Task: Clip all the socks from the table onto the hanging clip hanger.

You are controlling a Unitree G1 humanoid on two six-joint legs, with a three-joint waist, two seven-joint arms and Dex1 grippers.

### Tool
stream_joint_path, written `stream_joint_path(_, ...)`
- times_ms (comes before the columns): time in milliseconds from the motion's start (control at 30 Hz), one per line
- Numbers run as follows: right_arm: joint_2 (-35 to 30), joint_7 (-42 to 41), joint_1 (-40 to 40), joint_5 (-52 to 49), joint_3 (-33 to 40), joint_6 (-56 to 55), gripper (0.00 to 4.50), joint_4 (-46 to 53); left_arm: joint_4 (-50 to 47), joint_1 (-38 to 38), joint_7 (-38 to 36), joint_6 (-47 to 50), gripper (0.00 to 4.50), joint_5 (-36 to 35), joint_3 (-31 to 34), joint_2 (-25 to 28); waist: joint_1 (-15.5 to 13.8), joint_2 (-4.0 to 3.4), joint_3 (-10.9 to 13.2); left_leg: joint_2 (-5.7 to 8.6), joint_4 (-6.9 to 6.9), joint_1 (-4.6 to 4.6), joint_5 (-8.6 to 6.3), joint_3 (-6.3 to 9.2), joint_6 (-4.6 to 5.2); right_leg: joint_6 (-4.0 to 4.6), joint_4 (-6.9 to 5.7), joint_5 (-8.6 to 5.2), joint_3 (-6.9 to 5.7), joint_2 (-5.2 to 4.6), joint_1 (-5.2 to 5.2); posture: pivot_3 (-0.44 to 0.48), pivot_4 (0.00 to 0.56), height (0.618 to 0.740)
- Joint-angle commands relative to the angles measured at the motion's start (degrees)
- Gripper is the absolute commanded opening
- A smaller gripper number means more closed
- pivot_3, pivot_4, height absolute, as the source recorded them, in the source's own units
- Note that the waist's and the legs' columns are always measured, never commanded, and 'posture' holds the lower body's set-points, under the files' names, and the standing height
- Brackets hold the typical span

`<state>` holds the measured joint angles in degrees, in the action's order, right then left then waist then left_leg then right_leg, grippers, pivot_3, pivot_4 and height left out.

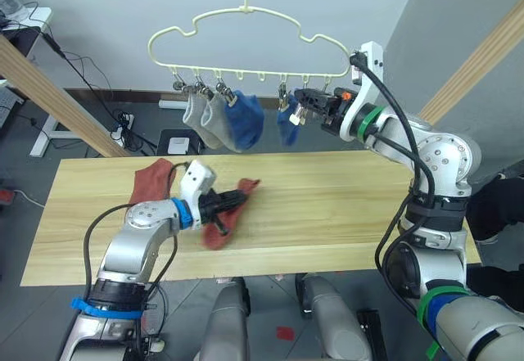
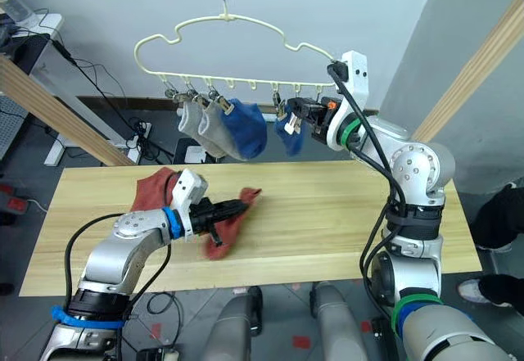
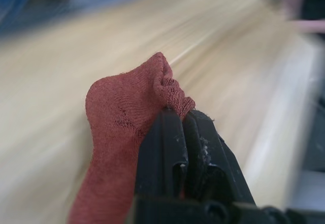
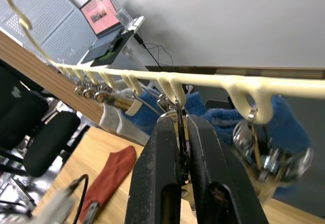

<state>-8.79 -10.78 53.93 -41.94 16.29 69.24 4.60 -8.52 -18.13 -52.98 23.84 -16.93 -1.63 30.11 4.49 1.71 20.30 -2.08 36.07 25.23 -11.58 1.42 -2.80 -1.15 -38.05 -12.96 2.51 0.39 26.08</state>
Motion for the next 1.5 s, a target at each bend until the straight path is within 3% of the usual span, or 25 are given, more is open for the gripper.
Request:
stream_joint_path(33,0.78,3.26,0.50,-2.38,3.91,3.79,0.00,-0.91,-3.48,-3.25,0.21,-8.12,0.02,0.09,-0.67,-1.99,0.06,-0.05,0.04,-0.01,0.00,0.00,0.00,-0.02,0.00,0.00,0.01,0.00,0.01,0.02,0.00,-0.160,0.423,0.740)
stream_joint_path(233,4.18,8.58,2.36,-6.86,9.61,9.62,0.00,-1.58,2.71,-8.09,1.46,-24.27,0.02,5.11,-3.40,-6.30,0.26,-0.06,0.10,0.32,-0.01,0.01,-0.01,-0.05,0.01,0.00,0.07,0.00,0.04,0.02,-0.01,-0.166,0.421,0.740)
stream_joint_path(533,6.02,14.15,4.04,-10.41,13.97,14.38,0.00,-1.81,8.35,-10.45,5.27,-35.22,0.02,8.40,-3.25,-8.06,0.27,-0.08,0.13,0.32,-0.01,0.10,-0.01,0.01,0.02,-0.01,0.09,0.00,-0.01,0.00,0.02,-0.172,0.414,0.740)
stream_joint_path(1133,4.10,15.71,4.16,-10.72,13.43,13.47,0.00,-3.72,7.45,-8.31,5.13,-41.41,0.02,8.39,-3.04,-5.45,0.27,-0.08,0.12,0.31,-0.01,0.13,-0.02,0.04,0.03,-0.04,0.12,-0.02,-0.04,0.01,0.03,-0.162,0.408,0.740)
stream_joint_path(1500,7.37,18.92,4.46,-13.54,16.34,17.91,0.00,-3.15,10.29,-9.60,7.01,-43.86,0.02,9.94,-3.73,-5.87,0.27,-0.08,0.13,0.30,-0.02,0.16,-0.02,0.05,0.03,-0.04,0.15,-0.02,-0.05,0.01,0.03,-0.158,0.413,0.740)
